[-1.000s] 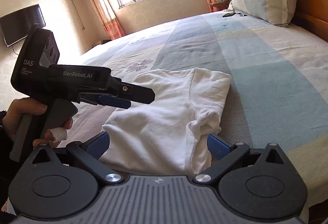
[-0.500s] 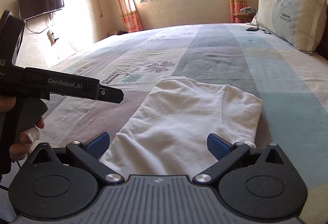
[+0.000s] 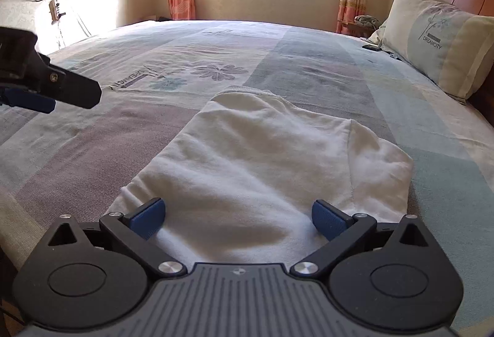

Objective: Fold clothes

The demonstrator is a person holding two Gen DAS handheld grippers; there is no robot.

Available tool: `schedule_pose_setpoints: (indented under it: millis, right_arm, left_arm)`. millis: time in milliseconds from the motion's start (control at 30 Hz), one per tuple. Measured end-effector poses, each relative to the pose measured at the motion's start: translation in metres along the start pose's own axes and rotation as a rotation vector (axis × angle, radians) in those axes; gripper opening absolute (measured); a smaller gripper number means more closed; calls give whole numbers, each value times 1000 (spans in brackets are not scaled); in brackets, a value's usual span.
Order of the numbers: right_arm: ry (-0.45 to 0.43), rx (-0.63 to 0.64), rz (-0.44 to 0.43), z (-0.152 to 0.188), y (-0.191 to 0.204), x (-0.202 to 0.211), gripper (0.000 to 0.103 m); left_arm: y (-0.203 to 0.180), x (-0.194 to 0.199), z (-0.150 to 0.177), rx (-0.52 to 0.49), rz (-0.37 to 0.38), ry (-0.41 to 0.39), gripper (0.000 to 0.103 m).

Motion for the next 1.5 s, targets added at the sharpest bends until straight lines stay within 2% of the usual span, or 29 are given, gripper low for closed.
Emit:
schedule_pose_setpoints:
  millis: [100, 233, 333, 467, 533, 600, 667, 800, 933, 1033, 1133, 1233, 1367, 1500]
  right_arm:
    - [-40, -39, -61, -4, 6, 11, 103]
    - [34, 15, -61, 13, 21, -5, 103]
    - [62, 17, -67, 3, 22, -1, 103]
    - [-17, -64, -126, -16, 15, 7, 103]
    - [-5, -67, -158, -16, 21, 0, 103]
    - [47, -58, -200, -10, 29, -11, 103]
    - [66, -32, -196, -3, 35, -17, 103]
    - [81, -63, -211, -20, 28, -15, 103]
    - [8, -63, -157, -53, 13, -24, 103]
    - [19, -57, -154, -70, 6, -53, 103]
    - [108, -69, -177, -72, 4, -95, 103]
    - [86, -23, -140, -72, 5, -111, 103]
    - [117, -50, -142, -80, 4, -98, 103]
    - [68, -34, -115, -74, 5, -50, 103]
  left_arm:
    - [4, -1, 0, 13, 1, -2, 98]
    - [10, 0, 0, 14, -28, -10, 98]
    - [17, 2, -2, 30, -33, -25, 98]
    - [25, 2, -4, 55, -22, -38, 98]
    - [29, 1, -4, 57, -26, -41, 98]
    - [32, 0, -5, 56, -36, -38, 98]
    - [35, -1, -5, 53, -44, -35, 98]
    - [38, -3, -6, 54, -47, -42, 98]
    - [43, -2, -8, 66, -27, -55, 98]
    - [49, -2, -9, 69, -32, -64, 98]
    - [55, -4, -10, 82, -40, -60, 98]
    - [60, -4, -10, 87, -48, -57, 98]
    - [62, -3, -10, 98, -44, -58, 98]
    - [52, -1, -9, 83, -25, -52, 98]
Point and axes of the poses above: each gripper's, at about its wrist camera, not at the fingertips, and x roughly against the way its jaws point, y to its left, z to its underside, the point moved 3 cm from there along -x, roughly the way its jaws point, and after that the axes turned 3 degrees about z, right-handed, at the moved point
